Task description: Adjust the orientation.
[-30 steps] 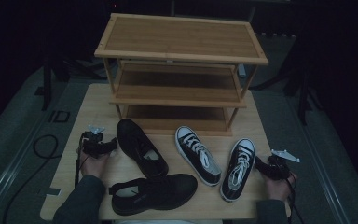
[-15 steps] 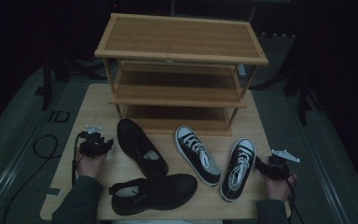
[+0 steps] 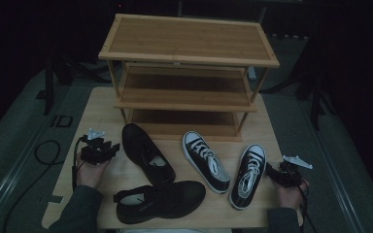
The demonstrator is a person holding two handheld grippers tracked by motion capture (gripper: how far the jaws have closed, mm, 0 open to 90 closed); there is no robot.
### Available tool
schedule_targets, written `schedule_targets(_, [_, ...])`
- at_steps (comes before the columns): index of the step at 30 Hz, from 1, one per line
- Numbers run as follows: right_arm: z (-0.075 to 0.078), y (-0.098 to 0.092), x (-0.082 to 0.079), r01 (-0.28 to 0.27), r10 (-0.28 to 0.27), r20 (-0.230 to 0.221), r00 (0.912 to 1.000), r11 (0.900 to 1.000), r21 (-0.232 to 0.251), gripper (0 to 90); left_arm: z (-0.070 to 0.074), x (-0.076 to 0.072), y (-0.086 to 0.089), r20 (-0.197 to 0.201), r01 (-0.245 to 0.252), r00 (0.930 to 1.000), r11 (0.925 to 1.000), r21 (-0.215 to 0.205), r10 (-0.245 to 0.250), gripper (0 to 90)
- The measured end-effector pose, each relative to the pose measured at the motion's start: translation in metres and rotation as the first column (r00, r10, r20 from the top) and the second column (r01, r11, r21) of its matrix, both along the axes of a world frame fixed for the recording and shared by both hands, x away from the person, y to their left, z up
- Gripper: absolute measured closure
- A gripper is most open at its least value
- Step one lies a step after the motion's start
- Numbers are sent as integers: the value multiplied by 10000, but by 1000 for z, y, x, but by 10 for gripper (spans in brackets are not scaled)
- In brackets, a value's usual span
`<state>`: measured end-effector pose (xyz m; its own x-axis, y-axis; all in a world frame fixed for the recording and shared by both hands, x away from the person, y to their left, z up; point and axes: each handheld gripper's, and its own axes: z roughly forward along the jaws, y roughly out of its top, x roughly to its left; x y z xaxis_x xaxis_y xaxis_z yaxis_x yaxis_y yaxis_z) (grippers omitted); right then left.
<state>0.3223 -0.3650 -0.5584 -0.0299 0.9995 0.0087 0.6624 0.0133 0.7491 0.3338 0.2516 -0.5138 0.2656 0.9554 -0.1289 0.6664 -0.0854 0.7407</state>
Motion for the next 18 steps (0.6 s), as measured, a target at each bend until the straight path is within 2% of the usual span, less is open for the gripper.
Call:
schedule_targets(1, [0, 0, 0, -2, 2, -1, 10000, 10000, 0, 386, 2, -2, -2, 28, 74, 10000, 9999, -76, -74, 601])
schedule_targets(10, [0, 0, 0, -1, 1, 2, 10000, 10000, -1, 386, 25, -6, -11, 75, 513, 9986, 9986, 119, -514, 600])
schedule_targets(18, [0, 0, 0, -2, 2, 3, 10000, 10000, 2, 386, 40, -6, -19, -184, 984, 9950, 9950, 171, -981, 570])
